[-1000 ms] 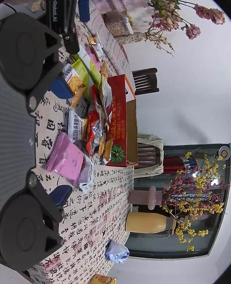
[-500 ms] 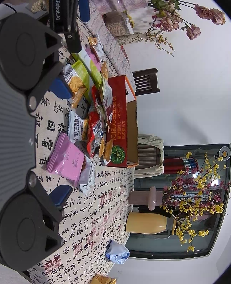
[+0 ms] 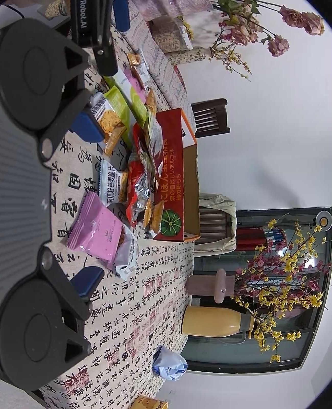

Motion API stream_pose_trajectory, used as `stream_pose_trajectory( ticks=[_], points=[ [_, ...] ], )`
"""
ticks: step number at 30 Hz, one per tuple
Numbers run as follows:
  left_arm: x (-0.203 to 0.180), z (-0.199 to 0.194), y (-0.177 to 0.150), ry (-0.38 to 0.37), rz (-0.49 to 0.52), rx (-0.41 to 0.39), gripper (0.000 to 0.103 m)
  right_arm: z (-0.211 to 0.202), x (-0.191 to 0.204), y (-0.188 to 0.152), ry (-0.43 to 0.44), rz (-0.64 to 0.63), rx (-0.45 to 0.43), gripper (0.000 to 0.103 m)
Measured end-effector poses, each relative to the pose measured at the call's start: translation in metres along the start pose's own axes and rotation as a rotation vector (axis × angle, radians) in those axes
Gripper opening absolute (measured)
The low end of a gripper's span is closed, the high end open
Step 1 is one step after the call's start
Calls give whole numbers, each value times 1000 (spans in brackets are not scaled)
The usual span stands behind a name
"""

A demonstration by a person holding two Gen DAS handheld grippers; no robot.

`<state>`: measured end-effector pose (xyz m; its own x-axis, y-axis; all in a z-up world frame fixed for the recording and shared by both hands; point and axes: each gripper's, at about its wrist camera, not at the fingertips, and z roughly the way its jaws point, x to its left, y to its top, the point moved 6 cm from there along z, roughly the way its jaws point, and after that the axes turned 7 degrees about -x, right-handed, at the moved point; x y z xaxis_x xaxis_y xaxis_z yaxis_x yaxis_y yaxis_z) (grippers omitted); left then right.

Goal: Organize snacks

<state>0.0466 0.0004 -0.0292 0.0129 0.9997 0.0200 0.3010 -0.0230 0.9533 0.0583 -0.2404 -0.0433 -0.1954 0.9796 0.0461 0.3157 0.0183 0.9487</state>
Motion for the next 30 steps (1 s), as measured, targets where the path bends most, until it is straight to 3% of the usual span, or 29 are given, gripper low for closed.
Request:
stream_pose_trajectory(
  ticks=[30],
  points=[
    [3, 4, -8, -13, -30, 23, 103, -2, 2, -8, 2, 29, 16, 103]
  ],
)
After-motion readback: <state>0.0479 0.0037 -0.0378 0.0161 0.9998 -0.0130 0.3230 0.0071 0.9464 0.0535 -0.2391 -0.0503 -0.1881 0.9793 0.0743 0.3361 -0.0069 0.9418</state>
